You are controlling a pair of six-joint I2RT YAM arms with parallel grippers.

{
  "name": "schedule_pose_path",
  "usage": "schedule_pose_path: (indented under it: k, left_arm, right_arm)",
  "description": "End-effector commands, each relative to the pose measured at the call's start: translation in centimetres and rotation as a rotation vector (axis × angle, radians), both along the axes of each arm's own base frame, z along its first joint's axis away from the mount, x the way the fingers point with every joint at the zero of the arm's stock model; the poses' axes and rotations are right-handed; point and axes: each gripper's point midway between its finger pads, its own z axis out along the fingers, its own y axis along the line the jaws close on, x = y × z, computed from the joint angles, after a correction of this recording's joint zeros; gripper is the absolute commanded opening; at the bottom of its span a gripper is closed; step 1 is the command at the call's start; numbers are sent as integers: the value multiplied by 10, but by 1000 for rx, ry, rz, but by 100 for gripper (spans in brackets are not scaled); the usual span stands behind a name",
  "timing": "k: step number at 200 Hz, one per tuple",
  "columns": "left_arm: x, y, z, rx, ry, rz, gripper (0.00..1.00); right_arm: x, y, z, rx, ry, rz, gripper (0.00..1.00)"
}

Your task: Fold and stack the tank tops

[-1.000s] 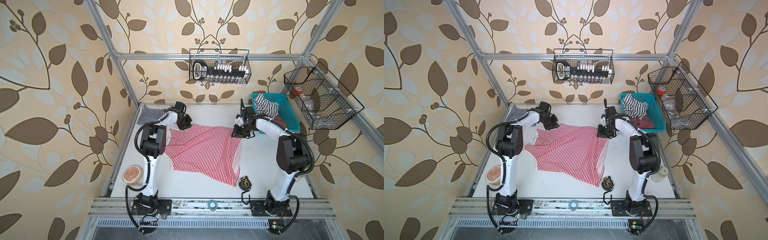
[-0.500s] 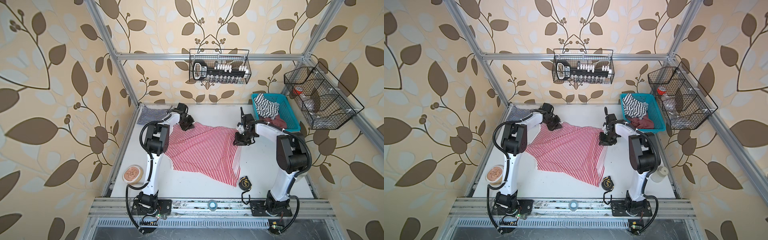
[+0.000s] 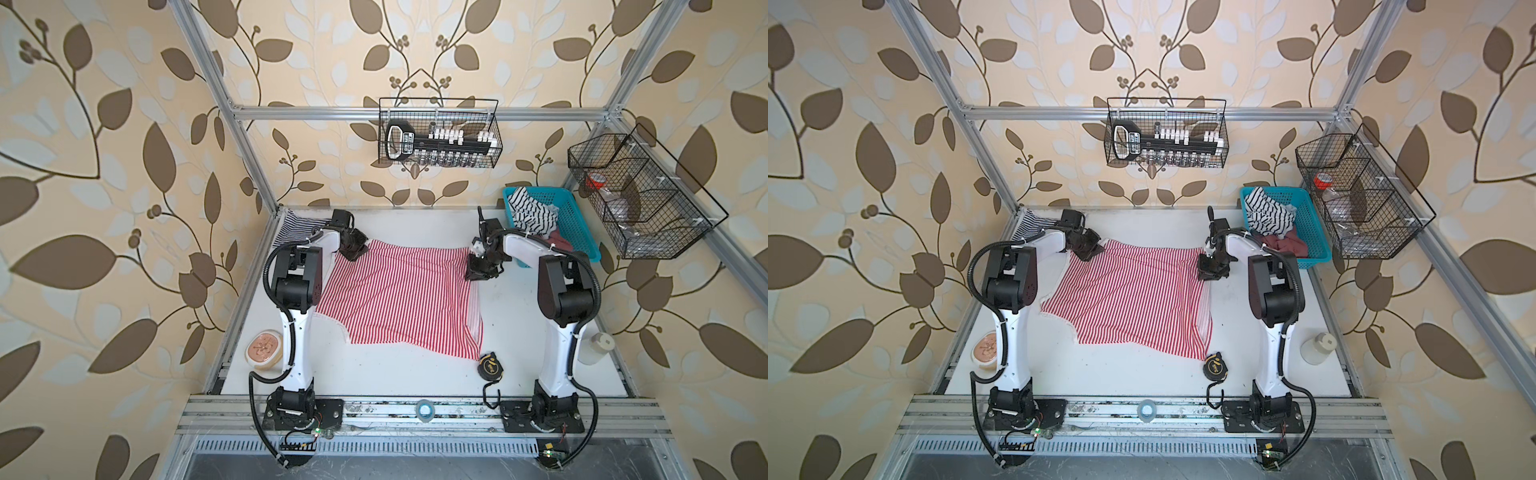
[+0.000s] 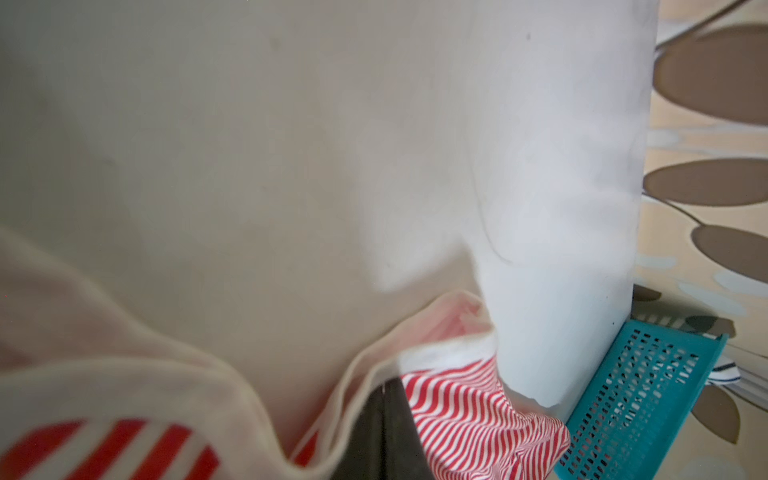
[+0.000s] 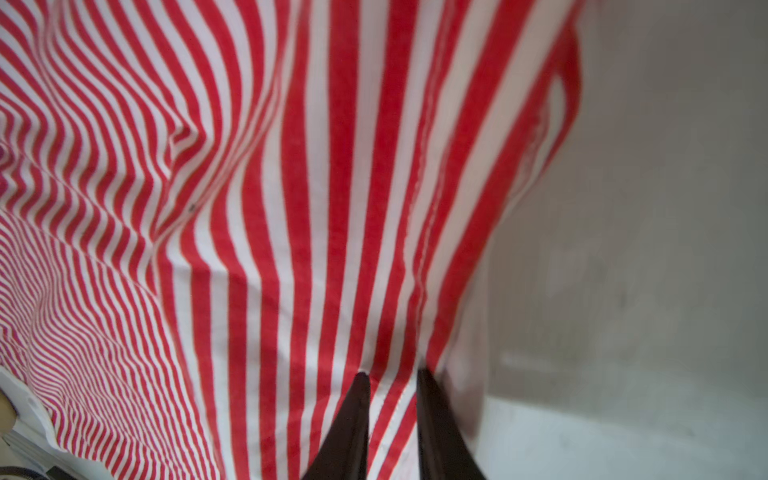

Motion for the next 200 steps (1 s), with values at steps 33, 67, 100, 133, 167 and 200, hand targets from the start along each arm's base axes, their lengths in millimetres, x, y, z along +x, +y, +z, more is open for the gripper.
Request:
schedule_pose_path:
  k: [33, 67, 100, 133, 167, 200]
  left_arm:
    - [-22, 46, -44, 118, 152, 132, 6]
    - [-13, 38, -24, 75, 100, 113, 6]
    - [-14, 36, 1, 59, 51, 112, 8]
    - [-15, 33, 46, 38, -38, 107, 10]
    - [-18, 31, 107, 62, -149, 63, 15]
    - [-35, 28, 147, 127, -203, -25, 18]
  right_arm:
    - [42, -16, -11, -46, 3, 41, 23]
    - [75, 4, 8, 62, -91, 87, 26]
    - [93, 16, 24, 124, -148, 121, 27]
    - [93, 12, 57, 123, -206, 122, 29]
    - [61, 0, 85, 72, -236, 95, 29]
    - [5, -9, 71, 22, -158, 80, 15]
